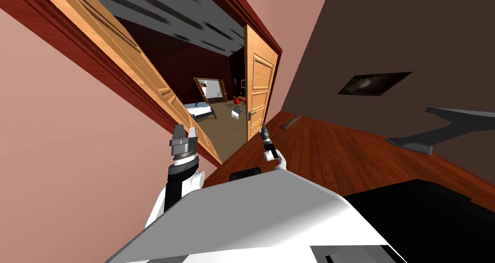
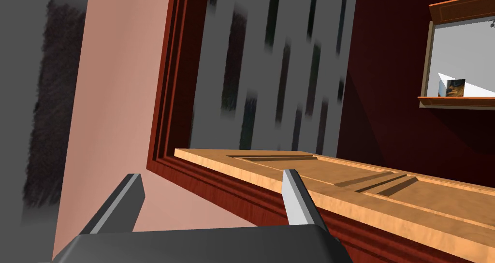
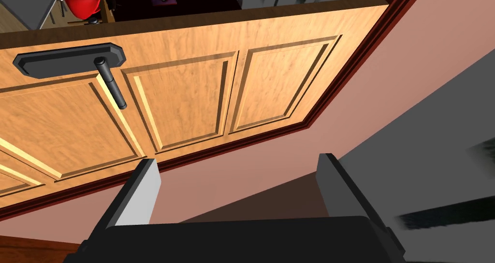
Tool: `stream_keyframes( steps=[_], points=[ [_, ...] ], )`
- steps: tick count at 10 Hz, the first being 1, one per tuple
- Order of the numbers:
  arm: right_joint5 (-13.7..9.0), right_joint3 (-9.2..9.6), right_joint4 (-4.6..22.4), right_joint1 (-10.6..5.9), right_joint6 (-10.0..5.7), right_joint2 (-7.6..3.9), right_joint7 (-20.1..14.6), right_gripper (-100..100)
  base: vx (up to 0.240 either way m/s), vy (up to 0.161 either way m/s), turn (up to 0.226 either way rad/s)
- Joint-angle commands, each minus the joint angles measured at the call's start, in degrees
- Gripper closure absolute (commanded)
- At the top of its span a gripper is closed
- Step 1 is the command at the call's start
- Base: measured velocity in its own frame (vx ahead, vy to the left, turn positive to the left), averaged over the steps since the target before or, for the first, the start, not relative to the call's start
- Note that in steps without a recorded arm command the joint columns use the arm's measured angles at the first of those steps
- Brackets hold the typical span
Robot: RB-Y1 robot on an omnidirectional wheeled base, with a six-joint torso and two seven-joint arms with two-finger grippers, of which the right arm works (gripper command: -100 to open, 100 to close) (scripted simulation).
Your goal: Push the door open
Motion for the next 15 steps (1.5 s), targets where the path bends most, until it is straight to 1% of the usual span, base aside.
stream_keyframes(
  steps=[1, 9, 15],
  points=[
    [0.63, 0.47, 2.01, -1.35, -0.02, -0.09, -0.67, -100, 0.081, -0.11, 0.049],
    [3.32, 2.03, 14.43, -9.54, -1.33, -1.26, -4.38, -100, 0.081, -0.111, 0.058],
    [5.34, 3.22, 23.8, -15.71, -2.31, -1.92, -7.18, -100, 0.083, -0.114, 0.057]
  ],
)
